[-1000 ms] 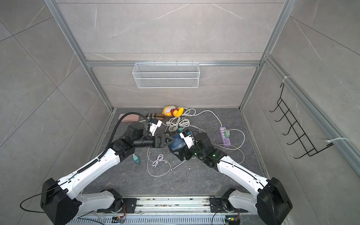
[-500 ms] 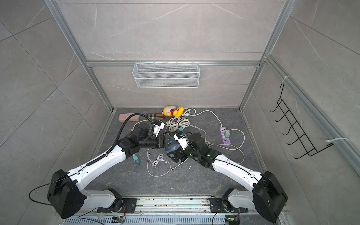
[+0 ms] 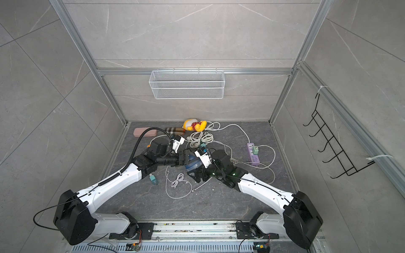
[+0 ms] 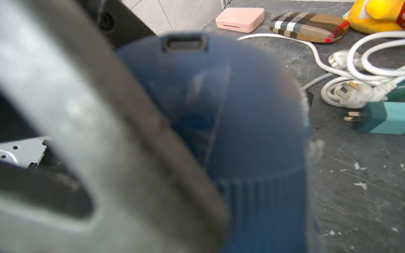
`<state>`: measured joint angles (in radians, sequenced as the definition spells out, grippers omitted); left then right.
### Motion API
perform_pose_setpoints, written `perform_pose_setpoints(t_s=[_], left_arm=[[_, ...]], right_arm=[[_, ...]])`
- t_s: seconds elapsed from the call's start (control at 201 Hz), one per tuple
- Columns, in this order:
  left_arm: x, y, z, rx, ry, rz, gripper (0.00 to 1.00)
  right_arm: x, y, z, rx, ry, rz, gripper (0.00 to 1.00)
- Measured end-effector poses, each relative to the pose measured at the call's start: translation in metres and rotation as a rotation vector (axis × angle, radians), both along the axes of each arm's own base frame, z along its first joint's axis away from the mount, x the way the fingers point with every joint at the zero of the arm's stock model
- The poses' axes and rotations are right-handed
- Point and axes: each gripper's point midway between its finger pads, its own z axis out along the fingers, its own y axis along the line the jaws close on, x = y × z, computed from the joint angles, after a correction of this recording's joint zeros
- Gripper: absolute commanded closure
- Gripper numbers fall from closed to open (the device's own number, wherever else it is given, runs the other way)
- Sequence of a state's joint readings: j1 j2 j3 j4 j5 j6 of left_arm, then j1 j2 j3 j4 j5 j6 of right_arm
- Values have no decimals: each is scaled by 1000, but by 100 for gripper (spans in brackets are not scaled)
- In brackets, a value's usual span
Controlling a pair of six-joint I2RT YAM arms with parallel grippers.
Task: Charge the cordless meat grinders
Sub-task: Pick up the cordless meat grinder at the center of the board, then place the cordless meat grinder at the center of the board.
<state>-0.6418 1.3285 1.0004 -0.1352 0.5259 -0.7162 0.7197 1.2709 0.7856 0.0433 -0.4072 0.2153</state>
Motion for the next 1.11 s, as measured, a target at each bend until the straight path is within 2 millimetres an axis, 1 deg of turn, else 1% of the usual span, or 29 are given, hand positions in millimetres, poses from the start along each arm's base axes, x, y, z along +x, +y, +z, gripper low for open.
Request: perform_pose_setpoints(t_s=[0.115,0.244,0.378,0.438,0.473,0.563,0.652,0.757,0.827,0.901,0.986,1.105], left_arm=[[-2,1,-6,8,11,0,27],[-3,2,-10,23,13,4,28],[0,7,-17,66,-19,25,28],[2,12,-25,105,-53,40,27],[2,15,-31,134,-74,47,27],[-2,19,-48,224,-150,44,26],[-17,11,-62,296,-234,-14,26],[-25,1,-68,313,-335,-72,25],[-18,-4,-69,318,-399,-79,25],[-5,-12,-69,325,-470,-76,25],[10,-24,-74,345,-525,-89,25],[30,-45,-79,369,-592,-116,22]], right_arm=[[-1,-2,6,-4,-1,-1,1],[-10,-13,15,-20,-14,-10,1],[-23,-32,33,-21,-50,-38,1],[-27,-47,38,-25,-71,-85,1],[-29,-56,38,-32,-78,-119,1],[-30,-80,28,-67,-74,-225,1],[-32,-100,11,-92,-39,-321,1],[-33,-113,-5,-121,24,-400,1],[-32,-118,-8,-124,53,-439,1],[-31,-122,-11,-117,74,-472,1],[-32,-129,-17,-121,97,-511,1],[-36,-144,-24,-147,116,-572,4]])
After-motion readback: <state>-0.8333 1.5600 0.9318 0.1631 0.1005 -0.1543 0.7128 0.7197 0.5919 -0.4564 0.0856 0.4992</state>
